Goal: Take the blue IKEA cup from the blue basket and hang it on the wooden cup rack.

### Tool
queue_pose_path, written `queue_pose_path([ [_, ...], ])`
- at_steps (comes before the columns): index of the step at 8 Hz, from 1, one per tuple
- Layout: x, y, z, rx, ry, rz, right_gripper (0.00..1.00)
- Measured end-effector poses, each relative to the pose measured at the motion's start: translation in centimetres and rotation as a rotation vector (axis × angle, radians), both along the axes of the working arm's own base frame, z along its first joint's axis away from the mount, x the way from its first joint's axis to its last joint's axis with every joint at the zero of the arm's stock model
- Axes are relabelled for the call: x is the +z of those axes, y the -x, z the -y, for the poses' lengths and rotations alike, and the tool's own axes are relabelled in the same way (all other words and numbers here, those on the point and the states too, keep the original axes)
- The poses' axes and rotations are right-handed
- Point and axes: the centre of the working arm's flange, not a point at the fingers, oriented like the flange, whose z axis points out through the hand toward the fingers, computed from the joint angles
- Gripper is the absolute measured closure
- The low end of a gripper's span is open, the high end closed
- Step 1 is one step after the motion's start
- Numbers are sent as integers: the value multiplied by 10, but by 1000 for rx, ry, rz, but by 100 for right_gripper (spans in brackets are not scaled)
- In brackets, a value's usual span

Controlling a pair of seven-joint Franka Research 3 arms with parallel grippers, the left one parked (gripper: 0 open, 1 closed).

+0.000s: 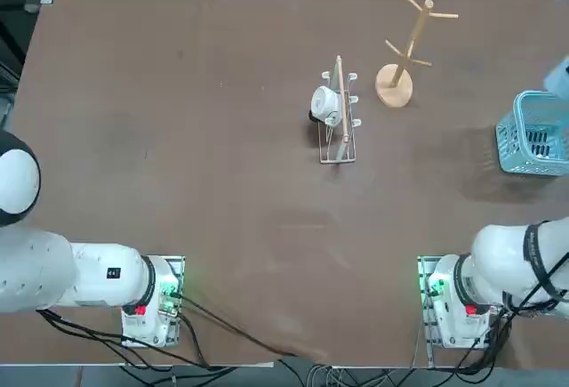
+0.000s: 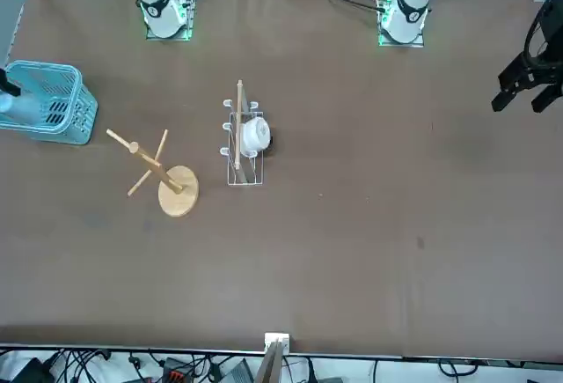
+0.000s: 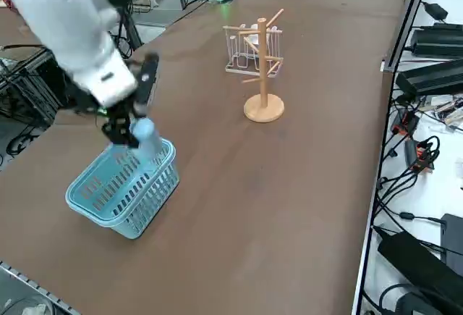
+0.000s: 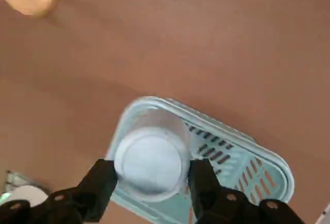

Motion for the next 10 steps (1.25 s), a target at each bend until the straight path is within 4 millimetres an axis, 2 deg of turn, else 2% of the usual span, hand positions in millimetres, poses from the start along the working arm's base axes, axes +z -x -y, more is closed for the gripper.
queue_pose_path([
  [2, 49, -18, -40, 43, -114, 17, 19],
  [4, 79, -32, -81, 86, -222, 37, 19],
  [7, 103, -53, -140, 110, -387, 78, 19],
  [10, 103, -76, -186, 142, -553, 128, 19],
])
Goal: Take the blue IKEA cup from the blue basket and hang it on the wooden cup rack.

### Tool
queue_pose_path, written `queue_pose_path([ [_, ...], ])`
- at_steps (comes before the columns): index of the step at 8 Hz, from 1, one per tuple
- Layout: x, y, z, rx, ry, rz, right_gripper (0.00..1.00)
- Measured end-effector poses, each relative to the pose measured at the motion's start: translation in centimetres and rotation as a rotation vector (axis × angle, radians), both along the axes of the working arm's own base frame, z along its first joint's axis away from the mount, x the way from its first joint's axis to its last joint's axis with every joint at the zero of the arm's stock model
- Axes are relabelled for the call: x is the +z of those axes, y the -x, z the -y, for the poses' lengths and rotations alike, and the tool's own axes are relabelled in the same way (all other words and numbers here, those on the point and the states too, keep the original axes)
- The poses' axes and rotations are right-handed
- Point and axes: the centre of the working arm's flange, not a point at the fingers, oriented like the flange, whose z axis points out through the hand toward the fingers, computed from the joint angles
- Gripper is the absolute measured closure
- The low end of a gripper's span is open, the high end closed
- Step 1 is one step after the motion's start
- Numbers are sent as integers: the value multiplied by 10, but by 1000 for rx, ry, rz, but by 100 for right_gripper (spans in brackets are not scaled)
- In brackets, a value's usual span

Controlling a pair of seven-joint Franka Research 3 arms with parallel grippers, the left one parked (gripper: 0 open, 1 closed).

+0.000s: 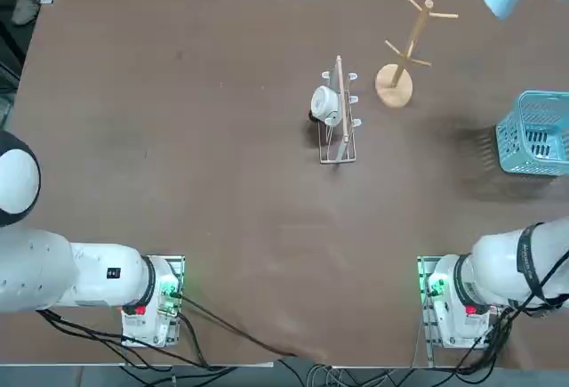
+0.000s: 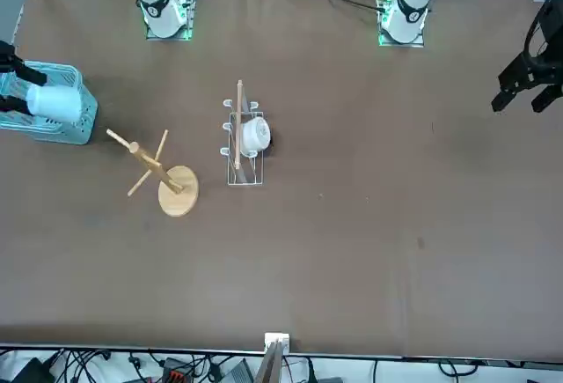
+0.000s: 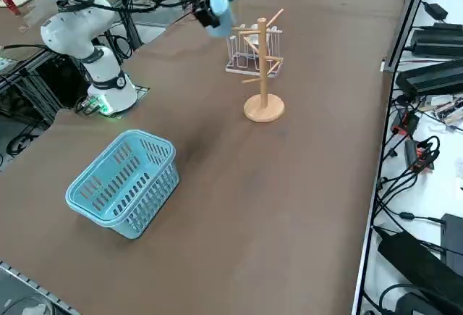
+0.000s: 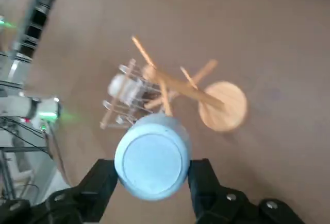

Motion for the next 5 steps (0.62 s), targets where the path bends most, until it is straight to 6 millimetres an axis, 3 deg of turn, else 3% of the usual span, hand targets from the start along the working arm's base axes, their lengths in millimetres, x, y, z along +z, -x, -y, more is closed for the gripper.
queue_pose_path([
  [2, -9, -15, -20, 8, -70, 14, 19],
  [5, -35, -34, -28, 12, -90, 13, 19],
])
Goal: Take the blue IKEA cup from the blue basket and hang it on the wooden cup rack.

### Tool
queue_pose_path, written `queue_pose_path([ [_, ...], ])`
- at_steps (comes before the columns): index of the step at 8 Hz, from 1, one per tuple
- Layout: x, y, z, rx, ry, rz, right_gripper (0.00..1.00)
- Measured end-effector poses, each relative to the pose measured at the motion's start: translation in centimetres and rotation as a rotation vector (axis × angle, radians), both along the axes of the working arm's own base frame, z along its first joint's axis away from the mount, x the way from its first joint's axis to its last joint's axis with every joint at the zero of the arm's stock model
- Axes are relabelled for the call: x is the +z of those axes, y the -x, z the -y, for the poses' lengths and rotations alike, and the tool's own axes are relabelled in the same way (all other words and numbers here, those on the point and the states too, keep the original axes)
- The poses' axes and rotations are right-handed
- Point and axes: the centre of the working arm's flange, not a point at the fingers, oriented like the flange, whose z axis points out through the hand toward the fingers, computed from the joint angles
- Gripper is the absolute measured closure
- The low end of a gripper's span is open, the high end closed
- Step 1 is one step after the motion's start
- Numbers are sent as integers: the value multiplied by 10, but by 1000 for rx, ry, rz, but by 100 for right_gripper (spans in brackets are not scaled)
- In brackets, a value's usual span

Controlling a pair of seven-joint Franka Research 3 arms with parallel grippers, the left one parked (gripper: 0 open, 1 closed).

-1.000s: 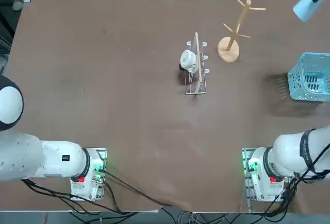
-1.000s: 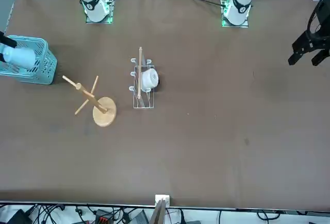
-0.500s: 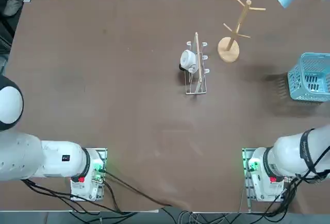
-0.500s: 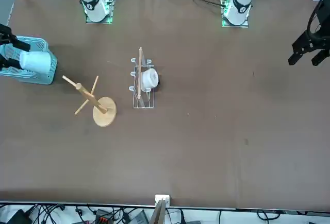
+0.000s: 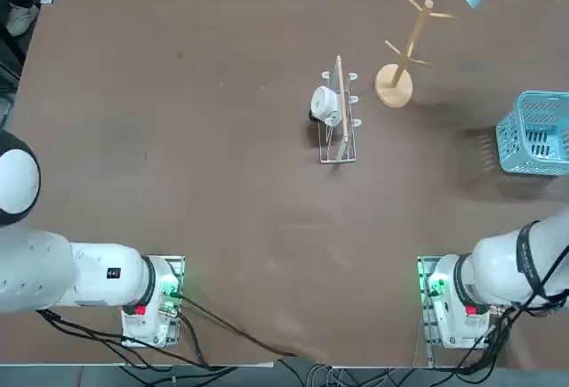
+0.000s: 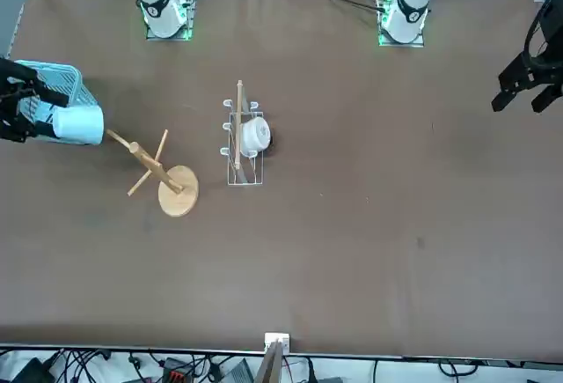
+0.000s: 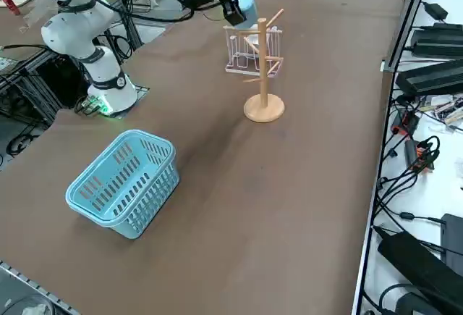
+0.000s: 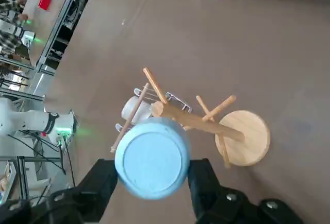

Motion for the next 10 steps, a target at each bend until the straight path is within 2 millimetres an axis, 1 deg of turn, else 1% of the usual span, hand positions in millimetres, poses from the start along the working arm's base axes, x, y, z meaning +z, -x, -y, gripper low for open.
queue_pose_path([
  [2, -18, -9, 0, 33, 0, 24, 19],
  [4, -33, -11, 1, 58, -5, 36, 19],
  [8, -42, -11, 3, 70, -9, 45, 19],
  [10, -50, -10, 3, 73, -11, 50, 19],
])
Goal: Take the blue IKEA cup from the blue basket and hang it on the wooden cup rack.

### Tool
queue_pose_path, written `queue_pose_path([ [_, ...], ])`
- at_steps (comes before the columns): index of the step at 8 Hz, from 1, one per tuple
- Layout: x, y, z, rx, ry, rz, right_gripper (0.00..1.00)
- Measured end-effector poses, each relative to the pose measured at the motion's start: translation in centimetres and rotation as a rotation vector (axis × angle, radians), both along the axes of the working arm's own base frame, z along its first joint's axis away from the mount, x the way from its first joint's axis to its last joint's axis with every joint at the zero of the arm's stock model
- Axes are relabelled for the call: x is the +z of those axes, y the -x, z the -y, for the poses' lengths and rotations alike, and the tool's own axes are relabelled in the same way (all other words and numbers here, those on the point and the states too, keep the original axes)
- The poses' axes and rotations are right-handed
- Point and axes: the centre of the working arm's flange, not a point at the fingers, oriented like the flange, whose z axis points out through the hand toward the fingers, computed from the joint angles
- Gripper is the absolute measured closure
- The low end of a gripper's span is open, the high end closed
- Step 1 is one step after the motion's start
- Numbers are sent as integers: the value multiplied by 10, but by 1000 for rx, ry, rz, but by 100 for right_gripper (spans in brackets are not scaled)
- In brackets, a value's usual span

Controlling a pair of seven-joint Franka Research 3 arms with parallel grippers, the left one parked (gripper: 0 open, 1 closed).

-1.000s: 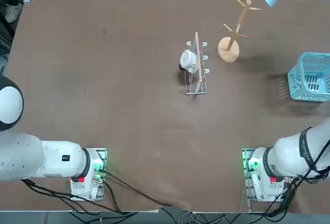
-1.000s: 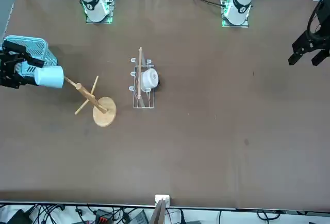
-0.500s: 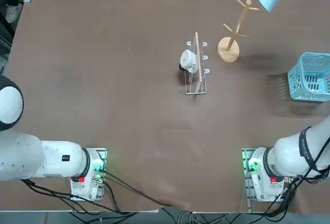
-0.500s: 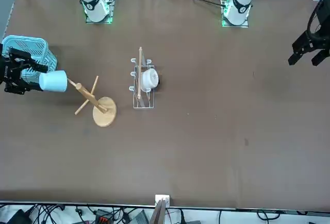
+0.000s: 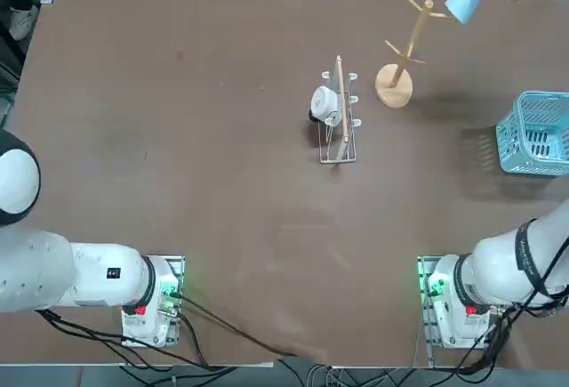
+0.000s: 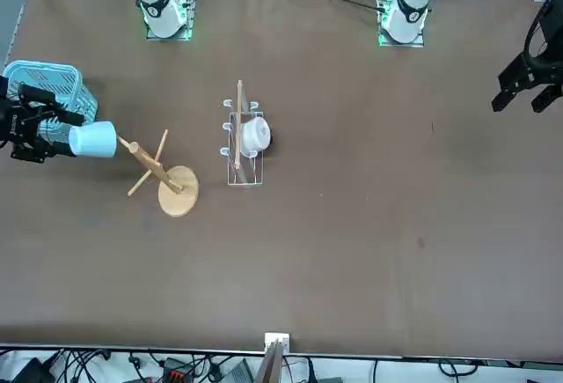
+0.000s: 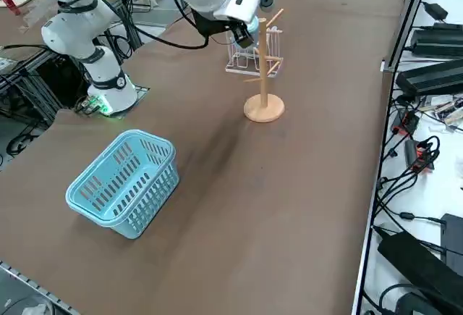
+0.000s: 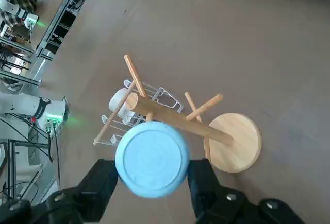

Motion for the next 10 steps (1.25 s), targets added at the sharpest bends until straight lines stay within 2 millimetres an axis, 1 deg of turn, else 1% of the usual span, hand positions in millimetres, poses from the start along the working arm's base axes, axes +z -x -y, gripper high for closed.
queue_pose_path([
  [3, -10, -1, -4, 6, 0, 7, 19],
  [7, -14, 0, -5, 3, -1, 9, 19],
  [10, -20, 2, -5, 2, -6, -4, 19],
])
